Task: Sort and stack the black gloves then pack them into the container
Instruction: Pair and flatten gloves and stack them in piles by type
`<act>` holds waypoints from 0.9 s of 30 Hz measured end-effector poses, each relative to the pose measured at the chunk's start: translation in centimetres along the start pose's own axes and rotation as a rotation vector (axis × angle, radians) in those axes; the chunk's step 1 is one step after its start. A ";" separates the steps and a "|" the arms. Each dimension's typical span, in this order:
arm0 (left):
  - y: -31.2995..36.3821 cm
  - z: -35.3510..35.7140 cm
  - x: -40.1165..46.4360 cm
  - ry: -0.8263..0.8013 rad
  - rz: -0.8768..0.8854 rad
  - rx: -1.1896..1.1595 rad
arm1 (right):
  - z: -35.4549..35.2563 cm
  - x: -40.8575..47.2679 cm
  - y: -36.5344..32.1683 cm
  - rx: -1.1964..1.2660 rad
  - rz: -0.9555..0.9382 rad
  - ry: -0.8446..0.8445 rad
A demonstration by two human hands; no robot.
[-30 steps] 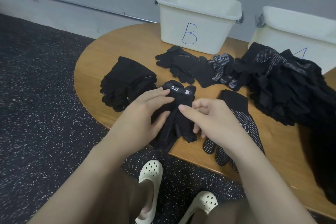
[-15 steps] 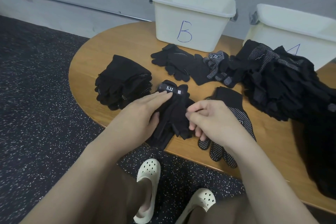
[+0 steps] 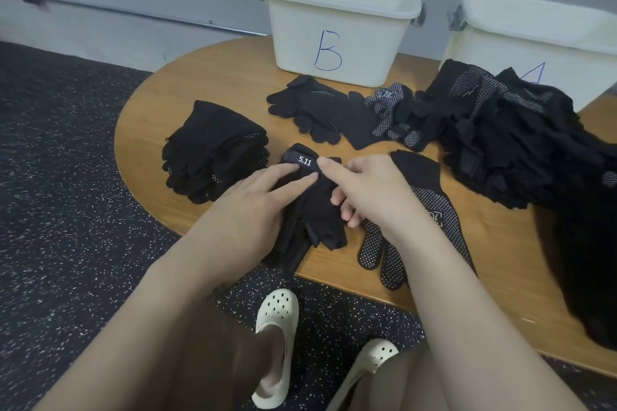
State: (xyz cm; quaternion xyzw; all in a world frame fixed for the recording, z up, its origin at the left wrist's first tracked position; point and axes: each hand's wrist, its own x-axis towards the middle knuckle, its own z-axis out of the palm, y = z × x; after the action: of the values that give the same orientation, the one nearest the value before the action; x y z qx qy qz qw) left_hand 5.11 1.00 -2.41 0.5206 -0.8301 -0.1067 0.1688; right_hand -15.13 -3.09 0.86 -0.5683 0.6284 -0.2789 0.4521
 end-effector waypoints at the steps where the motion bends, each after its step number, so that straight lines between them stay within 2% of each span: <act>1: 0.1 0.0 0.0 0.011 -0.006 -0.002 | 0.0 0.1 0.0 -0.011 -0.005 -0.001; 10: 1.0 -0.7 -0.2 0.198 -0.118 -0.244 | 0.0 1.3 0.1 -0.124 -0.019 -0.005; 13: 1.8 -0.5 0.1 0.099 -0.154 -0.173 | -0.2 1.3 0.1 -0.148 -0.036 -0.033; 19: 2.1 0.7 0.9 -0.061 -0.174 0.100 | -0.3 0.5 -0.5 -0.303 -0.212 -0.020; 24: 1.9 0.9 1.5 -0.143 -0.150 0.163 | 0.0 0.7 -0.6 -0.321 -0.173 -0.016; 27: 2.0 0.9 1.4 -0.118 -0.148 0.160 | 0.0 0.6 -0.6 -0.313 -0.168 0.006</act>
State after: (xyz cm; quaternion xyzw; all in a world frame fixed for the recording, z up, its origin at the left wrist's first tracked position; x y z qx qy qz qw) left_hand 2.56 0.62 -2.30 0.5853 -0.8036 -0.0828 0.0695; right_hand -14.79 -3.78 1.25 -0.6813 0.6158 -0.2163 0.3314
